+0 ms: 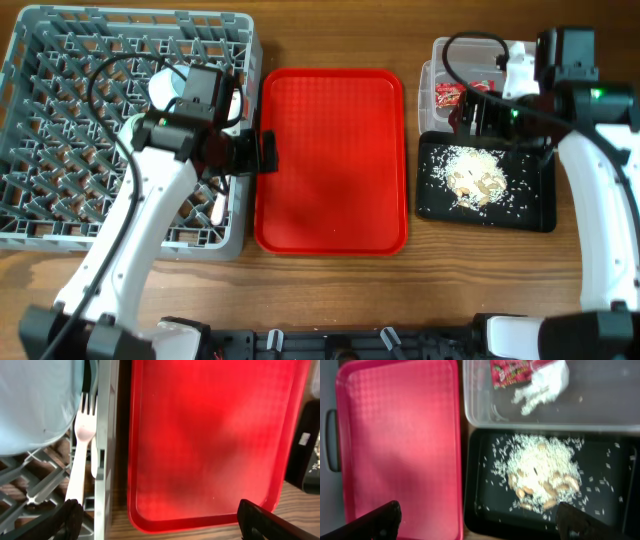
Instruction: Sort waste into correct bins and load items into the dishwasher rack
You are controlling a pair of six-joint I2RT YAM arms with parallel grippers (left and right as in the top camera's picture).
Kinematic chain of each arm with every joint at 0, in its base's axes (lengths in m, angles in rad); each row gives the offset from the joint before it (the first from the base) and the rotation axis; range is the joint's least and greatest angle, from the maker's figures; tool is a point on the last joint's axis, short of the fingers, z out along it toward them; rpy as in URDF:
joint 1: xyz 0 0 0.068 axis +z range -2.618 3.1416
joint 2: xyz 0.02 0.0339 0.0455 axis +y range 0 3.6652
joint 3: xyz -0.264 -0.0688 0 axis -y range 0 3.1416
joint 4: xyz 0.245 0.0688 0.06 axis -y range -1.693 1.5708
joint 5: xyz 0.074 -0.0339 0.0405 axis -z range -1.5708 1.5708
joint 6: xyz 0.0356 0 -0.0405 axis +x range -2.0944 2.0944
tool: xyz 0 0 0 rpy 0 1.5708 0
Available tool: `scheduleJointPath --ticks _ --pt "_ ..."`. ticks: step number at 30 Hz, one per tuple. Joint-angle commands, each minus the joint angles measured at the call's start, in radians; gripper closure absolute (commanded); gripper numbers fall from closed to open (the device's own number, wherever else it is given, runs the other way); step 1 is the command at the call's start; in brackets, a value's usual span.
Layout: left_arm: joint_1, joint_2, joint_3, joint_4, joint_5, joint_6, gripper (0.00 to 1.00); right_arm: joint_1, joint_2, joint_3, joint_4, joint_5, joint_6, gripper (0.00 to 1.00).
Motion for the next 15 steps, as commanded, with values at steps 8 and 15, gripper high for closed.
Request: scheduleJointPath --ticks 8,15 --pt "-0.050 -0.525 -0.365 0.203 -0.075 0.001 0.00 -0.001 -0.535 -0.361 0.237 0.084 0.022 0.00" --pt "-0.050 -0.819 -0.437 0.201 -0.123 0.001 0.00 -0.001 -0.767 -0.434 0.178 0.135 0.022 0.00"
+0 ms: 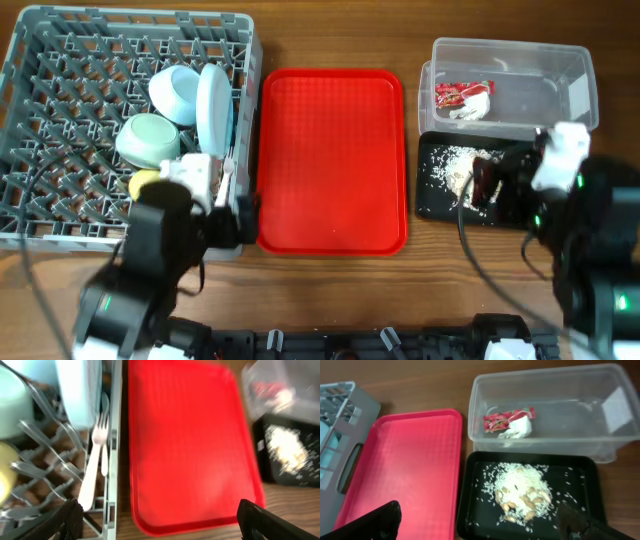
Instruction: Sort waste into correct bins and load items into the dishwasher rack
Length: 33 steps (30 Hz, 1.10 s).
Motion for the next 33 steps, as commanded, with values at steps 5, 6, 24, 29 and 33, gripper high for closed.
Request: scheduleJointPath --ticks 5,6,24,29,33 --pt "-0.004 -0.174 -0.016 -0.003 -0.040 0.002 0.00 -0.001 -0.073 -0.018 -0.060 0.047 0.014 0.00" --pt "-0.004 -0.177 -0.016 -0.009 -0.040 0.002 0.00 -0.001 -0.071 -0.018 -0.059 0.047 0.014 0.00" --pt "-0.004 -0.178 -0.016 -0.051 -0.040 0.002 0.00 -0.001 -0.009 -0.019 -0.066 0.049 0.011 0.00" --pt "-0.004 -0.178 -0.016 -0.051 -0.040 0.002 0.00 0.011 -0.067 -0.028 -0.002 0.050 0.011 0.00" --pt "-0.004 -0.178 -0.016 -0.051 -0.040 0.002 0.00 0.053 -0.182 -0.130 0.170 0.051 -0.016 0.00"
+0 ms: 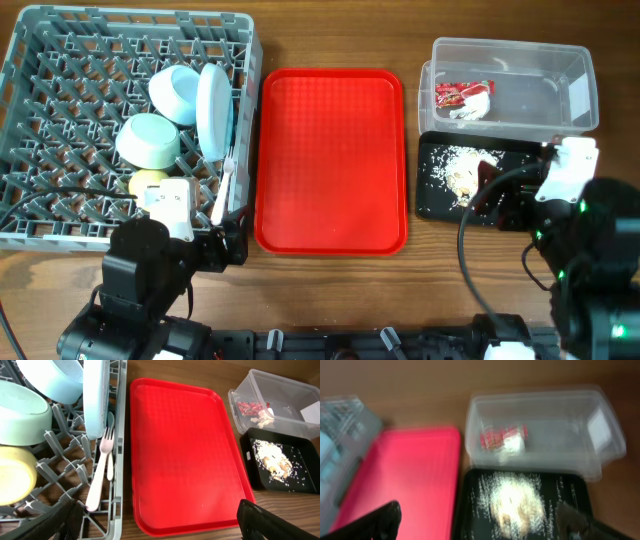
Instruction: Sort waste into correct bins and load items into the dishwasher rack
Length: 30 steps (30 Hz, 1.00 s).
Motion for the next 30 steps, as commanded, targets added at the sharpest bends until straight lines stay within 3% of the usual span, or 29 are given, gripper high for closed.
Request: scheduleJointPath --ticks 1,14,21,28,30 --pt "-0.004 -0.005 -0.010 0.002 -0.016 0.002 0.00 0.051 -0.161 -0.152 0.178 0.014 -0.015 0.00" --pt "-0.004 -0.005 -0.010 0.002 -0.016 0.002 0.00 0.075 -0.631 -0.710 0.686 0.003 -0.011 0.00" --pt "-0.004 -0.005 -0.010 0.002 -0.016 0.002 0.00 0.074 -0.687 -0.876 0.930 0.011 -0.014 0.00" --pt "-0.004 -0.005 -0.010 0.002 -0.016 0.002 0.00 0.073 -0.687 -0.989 1.065 0.014 -0.015 0.00" --pt "-0.004 -0.005 -0.010 0.002 -0.016 0.002 0.00 0.072 -0.687 -0.991 1.030 0.008 -0.023 0.00"
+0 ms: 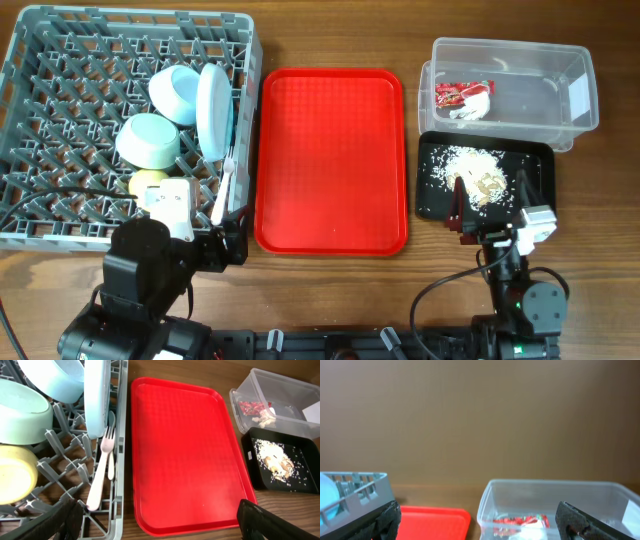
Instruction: Sort waste into correct bins and load items into the dishwasher rack
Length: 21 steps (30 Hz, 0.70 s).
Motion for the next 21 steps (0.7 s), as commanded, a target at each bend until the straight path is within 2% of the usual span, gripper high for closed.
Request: scheduleJointPath --ticks 1,5,21 --pt "-0.004 -0.005 -0.005 0.003 -0.013 0.002 0.00 0.004 -0.016 -0.020 -0.042 0.003 -0.027 0.00" --pt "-0.004 -0.005 -0.005 0.003 -0.013 0.002 0.00 0.004 -0.016 -0.020 -0.170 -0.035 -0.057 0.00" --pt "-0.004 -0.005 -0.005 0.003 -0.013 0.002 0.00 0.004 -0.002 -0.020 -0.176 -0.034 -0.058 0.00"
